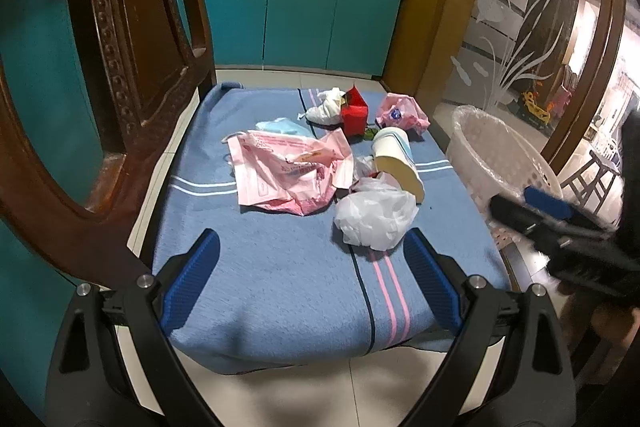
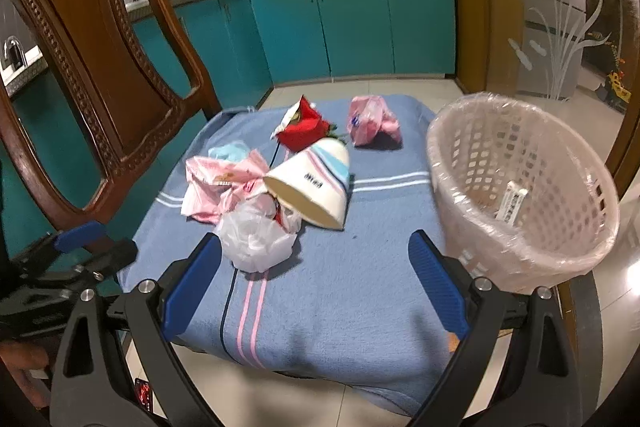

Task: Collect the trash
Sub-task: 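Grasp the large pink wrapper with the left gripper while the right gripper grasps the white plastic bag, then lift the pink wrapper with the left gripper while the right gripper lifts the white bag toward the wastebasket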

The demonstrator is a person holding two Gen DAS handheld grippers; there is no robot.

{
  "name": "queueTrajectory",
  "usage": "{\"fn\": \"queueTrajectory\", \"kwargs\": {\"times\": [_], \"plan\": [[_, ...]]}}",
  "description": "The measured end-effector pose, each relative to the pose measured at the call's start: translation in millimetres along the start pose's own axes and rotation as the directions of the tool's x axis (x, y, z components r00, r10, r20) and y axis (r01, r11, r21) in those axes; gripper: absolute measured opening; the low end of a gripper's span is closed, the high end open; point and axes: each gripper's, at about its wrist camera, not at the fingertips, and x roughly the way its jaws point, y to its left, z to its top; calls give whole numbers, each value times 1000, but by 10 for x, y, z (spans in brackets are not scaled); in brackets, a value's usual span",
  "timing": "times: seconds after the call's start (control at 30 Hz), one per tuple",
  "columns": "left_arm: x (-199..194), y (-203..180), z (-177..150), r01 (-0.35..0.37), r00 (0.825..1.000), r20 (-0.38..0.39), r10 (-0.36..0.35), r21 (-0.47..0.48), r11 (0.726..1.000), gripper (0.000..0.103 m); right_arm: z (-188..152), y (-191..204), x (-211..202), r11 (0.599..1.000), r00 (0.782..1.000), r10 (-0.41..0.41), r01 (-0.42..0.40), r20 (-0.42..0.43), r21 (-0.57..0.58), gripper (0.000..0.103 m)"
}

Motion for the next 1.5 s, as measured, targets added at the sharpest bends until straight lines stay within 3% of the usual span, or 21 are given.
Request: {"fn": "queueTrajectory", "kwargs": {"times": [0.1, 0.4, 0.47, 0.53, 0.63, 0.9, 1.1, 1.2, 1.27, 1.37, 1.4, 1.5], "plan": [[-27, 37, 14, -13, 1000, 15, 13, -3, 1000, 93, -6, 115, 216, 999, 999, 36, -36, -35, 3, 93], [10, 203, 35, -34, 999, 20, 35, -42, 999, 93, 45, 412, 916, 1000, 996, 10, -12, -90, -17, 90], [44, 226, 38, -37, 999, 13, 38, -45, 998, 93, 35, 426, 1041, 999, 990, 38, -40, -139, -12, 72], [77, 249, 38, -37, 999, 8, 38, -52, 998, 93, 10, 456, 1099, 998, 982, 55, -62, -182, -31, 37], [154, 274, 53, -49, 999, -2, 48, -59, 997, 93, 39, 446, 927, 996, 982, 82, -88, -172, -29, 19], [618, 341, 196, -51, 998, -31, 49, -82, 995, 92, 171, 149, 74, 988, 989, 148, -148, -4, 31, 18], [1170, 587, 259, -63, 990, -132, 41, -164, 984, 83, 182, 98, 86, 989, 990, 143, -142, -3, 29, 18], [1388, 667, 278, -65, 984, -174, 32, -185, 981, 74, 189, 169, 123, 987, 987, 161, -161, -9, 17, 18], [1492, 658, 264, -51, 980, -199, 15, -176, 983, 57, 195, 204, 57, 982, 982, 190, -190, 3, 1, 18], [1496, 597, 260, -37, 983, -182, 11, -139, 990, 19, 217, 224, -32, 976, 975, 217, -216, 38, -22, 18], [1466, 586, 264, -32, 984, -179, 7, -140, 990, 13, 225, 208, -53, 975, 974, 221, -220, 50, -22, 18], [1218, 508, 329, -48, 992, -123, 33, -121, 991, 10, 280, 79, -105, 968, 964, 247, -250, 94, 16, 18]]}}
